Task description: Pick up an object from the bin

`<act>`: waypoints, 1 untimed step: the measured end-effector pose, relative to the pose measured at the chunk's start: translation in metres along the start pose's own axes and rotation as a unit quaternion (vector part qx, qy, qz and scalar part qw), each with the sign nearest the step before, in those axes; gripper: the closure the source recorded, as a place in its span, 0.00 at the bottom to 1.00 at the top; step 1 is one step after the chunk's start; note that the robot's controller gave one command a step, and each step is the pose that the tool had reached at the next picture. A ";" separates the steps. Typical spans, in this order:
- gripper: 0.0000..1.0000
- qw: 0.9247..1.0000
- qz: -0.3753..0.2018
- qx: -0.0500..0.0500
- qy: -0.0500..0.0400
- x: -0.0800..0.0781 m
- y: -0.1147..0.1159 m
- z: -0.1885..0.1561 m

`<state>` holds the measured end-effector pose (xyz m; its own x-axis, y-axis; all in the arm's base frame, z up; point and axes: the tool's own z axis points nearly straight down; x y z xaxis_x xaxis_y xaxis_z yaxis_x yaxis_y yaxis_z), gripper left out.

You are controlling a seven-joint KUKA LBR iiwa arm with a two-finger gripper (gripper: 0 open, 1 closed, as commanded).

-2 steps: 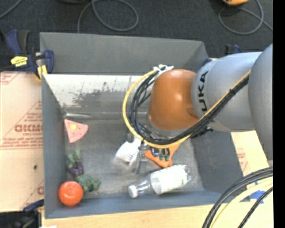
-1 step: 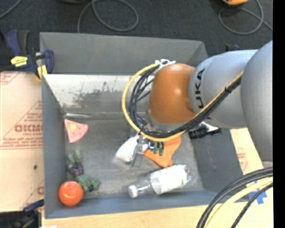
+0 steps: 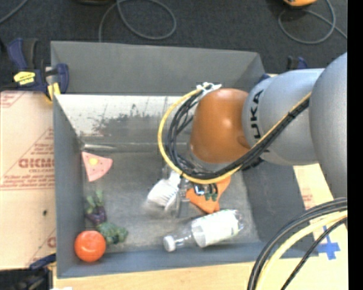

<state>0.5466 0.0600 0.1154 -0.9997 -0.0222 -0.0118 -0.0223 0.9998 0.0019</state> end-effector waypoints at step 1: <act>1.00 0.998 0.062 -0.003 -0.002 0.006 -0.035 0.034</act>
Offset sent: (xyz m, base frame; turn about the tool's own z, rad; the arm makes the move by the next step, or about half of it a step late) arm 0.0000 0.0000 0.0000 0.0000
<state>0.5415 0.0247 0.0816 -0.9947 0.1015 -0.0144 0.1013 0.9948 0.0094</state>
